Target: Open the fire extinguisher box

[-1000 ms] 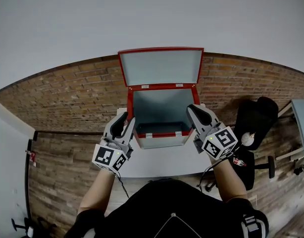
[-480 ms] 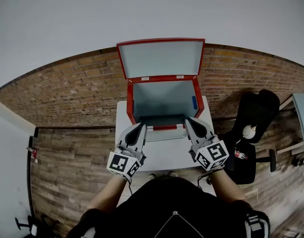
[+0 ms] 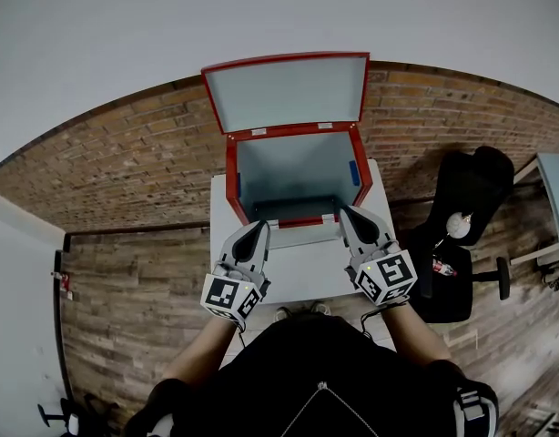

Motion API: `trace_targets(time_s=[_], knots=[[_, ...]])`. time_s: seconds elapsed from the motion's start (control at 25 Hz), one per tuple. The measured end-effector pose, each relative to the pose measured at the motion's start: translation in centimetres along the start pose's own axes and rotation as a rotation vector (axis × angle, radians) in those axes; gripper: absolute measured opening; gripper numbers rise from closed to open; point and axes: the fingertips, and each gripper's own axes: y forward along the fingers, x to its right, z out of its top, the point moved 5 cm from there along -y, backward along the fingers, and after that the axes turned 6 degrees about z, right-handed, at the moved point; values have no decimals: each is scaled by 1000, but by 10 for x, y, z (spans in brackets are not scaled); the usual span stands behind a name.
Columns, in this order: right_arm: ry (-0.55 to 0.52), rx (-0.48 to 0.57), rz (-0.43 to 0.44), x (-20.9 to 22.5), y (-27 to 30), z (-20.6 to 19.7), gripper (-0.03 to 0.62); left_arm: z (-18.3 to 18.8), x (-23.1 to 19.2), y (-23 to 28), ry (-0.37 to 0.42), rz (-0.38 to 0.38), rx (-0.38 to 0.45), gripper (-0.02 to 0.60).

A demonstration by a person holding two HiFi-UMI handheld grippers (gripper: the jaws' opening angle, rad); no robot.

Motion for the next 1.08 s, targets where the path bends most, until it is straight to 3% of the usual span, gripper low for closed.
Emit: trace_targets(time_s=[1.08], knots=[[-20,-52,-32,8,-14,-20,18,-2,0,-5,21,28,10,46]])
